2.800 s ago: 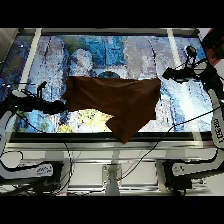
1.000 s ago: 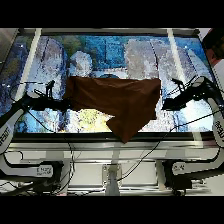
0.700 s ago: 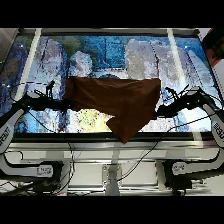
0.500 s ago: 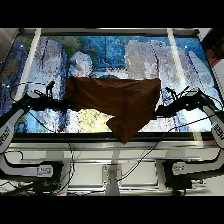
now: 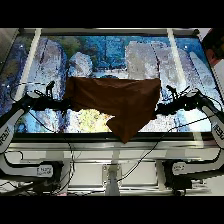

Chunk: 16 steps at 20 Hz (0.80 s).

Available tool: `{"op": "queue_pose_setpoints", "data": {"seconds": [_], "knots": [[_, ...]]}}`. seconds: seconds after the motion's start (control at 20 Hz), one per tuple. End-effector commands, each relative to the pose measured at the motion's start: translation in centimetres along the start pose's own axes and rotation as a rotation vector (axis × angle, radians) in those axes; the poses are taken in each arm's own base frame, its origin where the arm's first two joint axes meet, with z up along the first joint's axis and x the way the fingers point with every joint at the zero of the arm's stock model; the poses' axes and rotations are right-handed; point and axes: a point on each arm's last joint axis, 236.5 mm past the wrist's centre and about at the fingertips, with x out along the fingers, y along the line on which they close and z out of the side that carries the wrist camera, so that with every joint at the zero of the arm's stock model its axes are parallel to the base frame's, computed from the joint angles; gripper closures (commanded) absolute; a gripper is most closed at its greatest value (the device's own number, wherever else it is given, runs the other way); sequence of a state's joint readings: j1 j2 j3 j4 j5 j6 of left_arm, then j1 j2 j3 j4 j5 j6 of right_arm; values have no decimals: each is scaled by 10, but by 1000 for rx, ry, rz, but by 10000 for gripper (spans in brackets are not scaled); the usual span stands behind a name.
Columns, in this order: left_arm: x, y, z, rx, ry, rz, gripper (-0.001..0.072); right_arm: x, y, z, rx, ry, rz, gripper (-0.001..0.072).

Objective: Fold the clothes and pants, and hang the long-sleeved shirts on hangers.

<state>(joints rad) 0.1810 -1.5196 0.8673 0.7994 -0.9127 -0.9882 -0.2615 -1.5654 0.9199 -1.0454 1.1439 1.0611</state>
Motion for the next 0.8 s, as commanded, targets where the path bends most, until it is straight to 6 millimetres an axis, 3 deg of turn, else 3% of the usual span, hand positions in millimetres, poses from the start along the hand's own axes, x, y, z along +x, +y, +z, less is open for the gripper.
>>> {"op": "queue_pose_setpoints", "data": {"seconds": [0.0, 0.1, 0.2, 0.35, 0.45, 0.55, 0.65, 0.75], "knots": [[0, -1, 0, 1, 0, -1, 691, 1, -2, -3, -13, 7, -6, 702], [-1, -9, -4, -5, 23, -33, 691, -1, 8, -3, -19, 6, 29, 702], [-11, -31, -9, -7, 65, -117, 691, -15, 33, 3, -67, -21, 109, 702], [-55, -74, 5, 146, 50, -220, 692, -68, 82, 34, -179, -203, 188, 702], [-106, -113, 41, 234, -117, -307, 691, -125, 112, 62, -256, -398, 174, 703], [-174, -151, 81, 284, -348, -401, 691, -193, 147, 77, -359, -586, 136, 702], [-255, -184, 108, 287, -583, -512, 691, -267, 181, 79, -454, -780, 75, 702], [-342, -210, 118, 297, -825, -653, 692, -343, 217, 68, -514, -984, 24, 702]]}}
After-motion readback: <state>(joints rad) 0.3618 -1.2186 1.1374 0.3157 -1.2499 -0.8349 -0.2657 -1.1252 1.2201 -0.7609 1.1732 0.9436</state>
